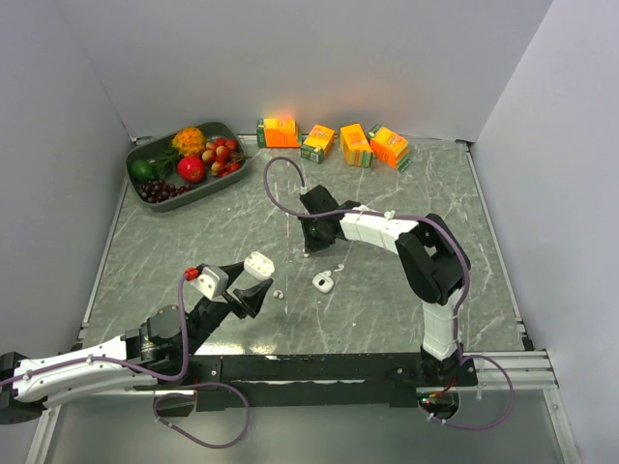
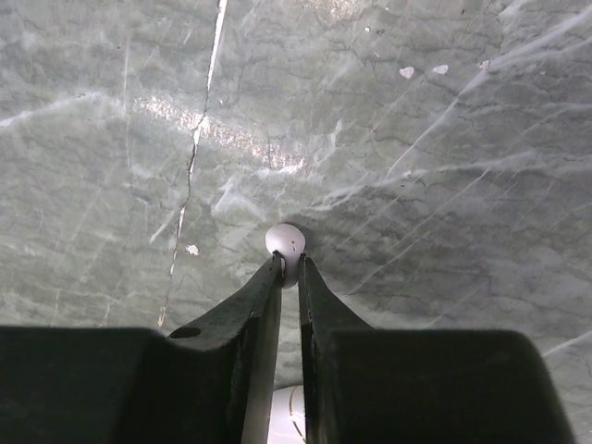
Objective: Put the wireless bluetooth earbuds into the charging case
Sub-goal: Pick up the earbud from the center of the board.
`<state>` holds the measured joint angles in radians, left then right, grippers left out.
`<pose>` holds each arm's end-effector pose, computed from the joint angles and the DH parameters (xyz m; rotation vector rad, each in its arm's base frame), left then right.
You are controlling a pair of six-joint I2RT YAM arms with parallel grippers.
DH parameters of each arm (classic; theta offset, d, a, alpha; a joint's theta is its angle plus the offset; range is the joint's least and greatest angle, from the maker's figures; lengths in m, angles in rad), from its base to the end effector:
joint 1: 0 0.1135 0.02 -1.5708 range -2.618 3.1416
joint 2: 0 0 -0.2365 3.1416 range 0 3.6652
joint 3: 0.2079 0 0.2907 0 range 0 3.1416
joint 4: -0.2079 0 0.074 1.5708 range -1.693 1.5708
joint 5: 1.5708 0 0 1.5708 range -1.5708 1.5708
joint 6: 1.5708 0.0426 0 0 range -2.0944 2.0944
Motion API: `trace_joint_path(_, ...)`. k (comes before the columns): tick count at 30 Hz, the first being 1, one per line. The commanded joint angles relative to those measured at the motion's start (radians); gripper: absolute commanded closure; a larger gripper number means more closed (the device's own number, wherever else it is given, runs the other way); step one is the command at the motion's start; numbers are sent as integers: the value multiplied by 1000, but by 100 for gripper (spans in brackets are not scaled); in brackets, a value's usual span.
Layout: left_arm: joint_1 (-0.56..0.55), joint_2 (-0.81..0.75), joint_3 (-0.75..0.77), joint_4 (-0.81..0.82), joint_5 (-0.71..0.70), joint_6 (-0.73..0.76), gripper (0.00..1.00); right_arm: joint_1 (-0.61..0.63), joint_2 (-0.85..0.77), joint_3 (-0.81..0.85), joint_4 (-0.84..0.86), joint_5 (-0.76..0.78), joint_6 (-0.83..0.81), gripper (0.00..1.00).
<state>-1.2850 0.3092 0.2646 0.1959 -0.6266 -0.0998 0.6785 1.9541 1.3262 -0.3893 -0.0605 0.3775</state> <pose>0.0772 -0.1741 0.2491 0.3415 1.4455 -0.6862 0.3372 0.2751 0.1152 -0.4210 2.6239 0.4498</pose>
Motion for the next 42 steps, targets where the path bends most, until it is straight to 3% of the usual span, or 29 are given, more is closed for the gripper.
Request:
trace_joint_path(1, -11, -7, 38, 10, -15, -18, 99, 12, 28, 36, -23, 21, 4, 85)
trace_joint_path(8, -13, -10, 39, 5, -19, -17, 99, 10, 19, 34, -29, 22, 5, 100)
trace_joint_path(13, -13, -13, 38, 10, -22, -12, 99, 12, -38, 11, -36, 33, 8, 100)
trace_joint_path(21, -14, -18, 38, 27, -16, 9, 99, 10, -322, -58, -49, 24, -23, 100)
trace_joint_path(31, -14, -13, 42, 74, 68, 83, 99, 35, -701, -189, -11, -162, -133, 100)
trace_joint_path(35, -14, -10, 30, 112, 136, 153, 99, 121, -866, -222, -23, -104, -222, 100)
trace_joint_path(42, -13, 77, 59, 120, 177, 236, 99, 216, -962, -151, -190, -53, -293, 100)
